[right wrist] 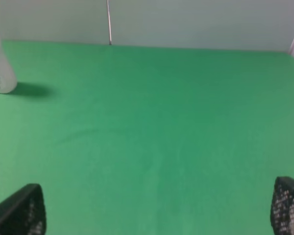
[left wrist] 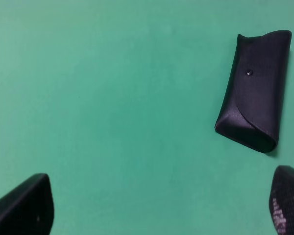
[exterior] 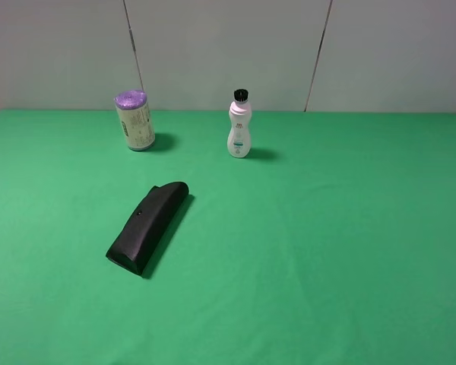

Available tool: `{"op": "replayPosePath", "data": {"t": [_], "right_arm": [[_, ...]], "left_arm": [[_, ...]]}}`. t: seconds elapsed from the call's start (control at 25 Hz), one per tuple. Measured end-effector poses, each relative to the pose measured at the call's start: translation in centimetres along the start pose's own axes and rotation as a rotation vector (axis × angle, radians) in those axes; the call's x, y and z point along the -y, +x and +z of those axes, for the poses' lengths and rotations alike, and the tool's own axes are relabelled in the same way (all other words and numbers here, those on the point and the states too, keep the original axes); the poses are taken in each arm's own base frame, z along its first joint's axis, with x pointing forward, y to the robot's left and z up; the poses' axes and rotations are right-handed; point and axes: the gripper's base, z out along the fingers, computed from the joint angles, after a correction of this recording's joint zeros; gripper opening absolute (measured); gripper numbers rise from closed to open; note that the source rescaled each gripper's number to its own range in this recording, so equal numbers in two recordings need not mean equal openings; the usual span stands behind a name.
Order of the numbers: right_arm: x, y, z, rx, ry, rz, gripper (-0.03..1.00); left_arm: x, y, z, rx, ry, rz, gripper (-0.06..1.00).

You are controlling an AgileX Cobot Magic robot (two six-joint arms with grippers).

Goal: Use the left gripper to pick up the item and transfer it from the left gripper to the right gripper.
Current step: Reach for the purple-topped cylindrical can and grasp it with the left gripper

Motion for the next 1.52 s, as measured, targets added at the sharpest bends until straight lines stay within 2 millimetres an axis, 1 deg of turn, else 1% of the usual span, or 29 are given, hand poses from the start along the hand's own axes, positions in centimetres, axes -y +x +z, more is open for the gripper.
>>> {"op": "replayPosePath", "data": {"t": [0.6,0.84,0.96,1.04,1.16,1.24,1.36,1.4,1.44,1.52], "right_arm": [[0.0,0.0,0.0,0.000,0.000,0.000,1.00],[0.0,0.0,0.0,0.000,0.000,0.000,1.00],[0.0,0.0,0.0,0.000,0.000,0.000,1.00],[0.0,0.0,0.0,0.000,0.000,0.000,1.00],[0.0,0.0,0.0,0.000,0.000,0.000,1.00],[0.0,0.0,0.0,0.000,0.000,0.000,1.00],[0.0,0.0,0.0,0.000,0.000,0.000,1.00],[0.0,0.0,0.0,0.000,0.000,0.000,1.00],[0.0,0.0,0.0,0.000,0.000,0.000,1.00],[0.0,0.0,0.0,0.000,0.000,0.000,1.00]], "left_arm": [[0.0,0.0,0.0,0.000,-0.001,-0.002,0.68],[-0.2,0.0,0.0,0.000,-0.022,-0.035,0.68],[-0.2,-0.4,-0.4,0.009,-0.024,-0.058,0.68],[-0.1,-1.2,-1.0,0.006,-0.029,-0.066,0.68],[-0.1,-3.0,-1.5,-0.035,-0.040,-0.076,0.68],[-0.1,-4.5,-1.4,-0.078,-0.041,-0.083,0.68],[-0.1,-7.4,-1.1,-0.127,-0.043,-0.081,0.69],[-0.1,-8.4,-0.8,-0.150,-0.044,-0.072,0.72],[-0.1,-9.3,-0.6,-0.162,-0.043,-0.058,0.77],[-0.3,-11.3,0.5,-0.209,-0.040,-0.019,0.89]]}}
